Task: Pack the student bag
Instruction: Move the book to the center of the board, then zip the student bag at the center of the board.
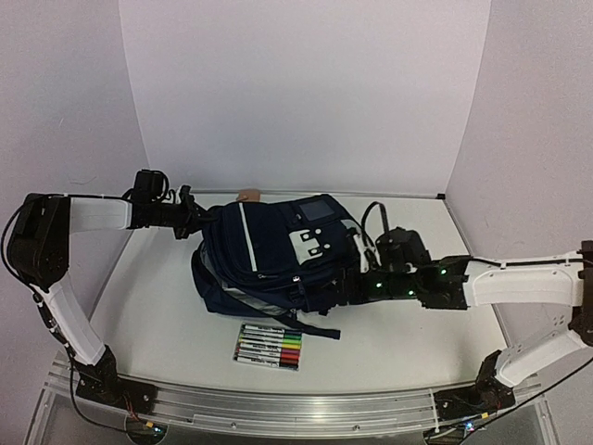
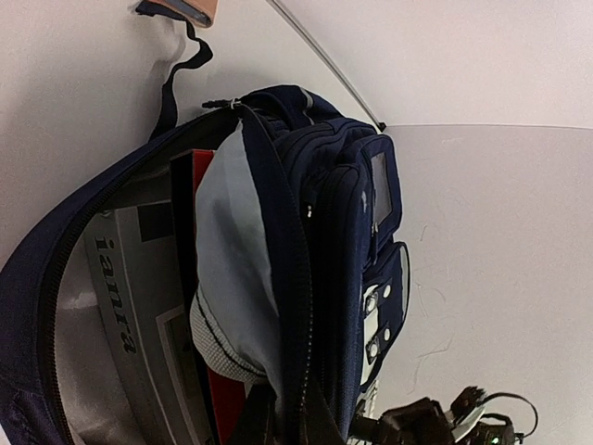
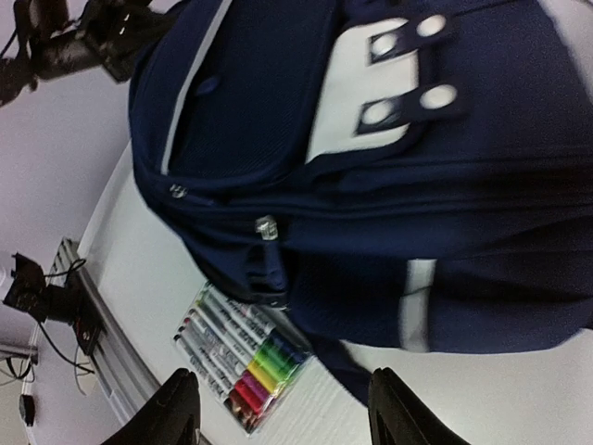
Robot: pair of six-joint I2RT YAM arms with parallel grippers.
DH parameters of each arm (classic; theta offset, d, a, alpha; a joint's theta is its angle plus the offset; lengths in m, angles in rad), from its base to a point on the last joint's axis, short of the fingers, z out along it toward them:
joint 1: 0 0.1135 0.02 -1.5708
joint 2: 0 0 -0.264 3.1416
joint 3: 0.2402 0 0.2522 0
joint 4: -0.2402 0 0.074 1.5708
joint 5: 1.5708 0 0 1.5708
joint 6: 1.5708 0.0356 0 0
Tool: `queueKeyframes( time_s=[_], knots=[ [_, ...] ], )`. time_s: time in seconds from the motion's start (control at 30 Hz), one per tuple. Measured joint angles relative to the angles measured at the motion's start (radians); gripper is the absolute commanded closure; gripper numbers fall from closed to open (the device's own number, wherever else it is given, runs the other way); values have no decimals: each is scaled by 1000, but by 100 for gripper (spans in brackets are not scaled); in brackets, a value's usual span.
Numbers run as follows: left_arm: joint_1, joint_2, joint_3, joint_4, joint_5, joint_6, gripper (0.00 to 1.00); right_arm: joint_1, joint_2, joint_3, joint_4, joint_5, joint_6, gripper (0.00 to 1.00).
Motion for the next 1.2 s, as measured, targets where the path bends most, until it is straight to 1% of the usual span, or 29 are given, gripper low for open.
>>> queueKeyframes(
  time_s=[0.03, 0.1, 0.2, 0.3, 0.43, 0.63, 0.7, 0.8, 0.9, 1.07, 1.1, 1.2],
  knots=[
    [0, 1, 0, -1, 0, 0, 100, 39, 32, -2, 38, 0, 15, 45],
    [0, 2, 0, -1, -1, 0, 100, 99, 115, -2, 117, -5, 42, 50],
    [0, 2, 0, -1, -2, 0, 100, 154, 239, -1, 209, -8, 73, 56],
    [0, 2, 0, -1, -2, 0, 100, 172, 347, 3, 266, -6, 100, 61],
    [0, 2, 0, -1, -2, 0, 100, 172, 431, 11, 303, 19, 118, 61],
    [0, 2, 0, -3, -2, 8, 100, 171, 478, 40, 357, 82, 111, 62],
    [0, 2, 0, -3, -2, 10, 100, 171, 490, 43, 380, 103, 99, 64],
    [0, 2, 0, -3, -2, 11, 100, 171, 508, 45, 404, 144, 78, 71],
    [0, 2, 0, -4, -2, 11, 100, 172, 526, 48, 416, 170, 57, 82],
    [0, 2, 0, -4, -7, 12, 100, 172, 546, 48, 461, 157, 26, 98],
    [-1, 2, 0, -4, -8, 14, 100, 172, 548, 48, 473, 152, 22, 100],
    [-4, 2, 0, -4, -16, 16, 100, 175, 551, 48, 493, 144, 11, 100]
  ],
)
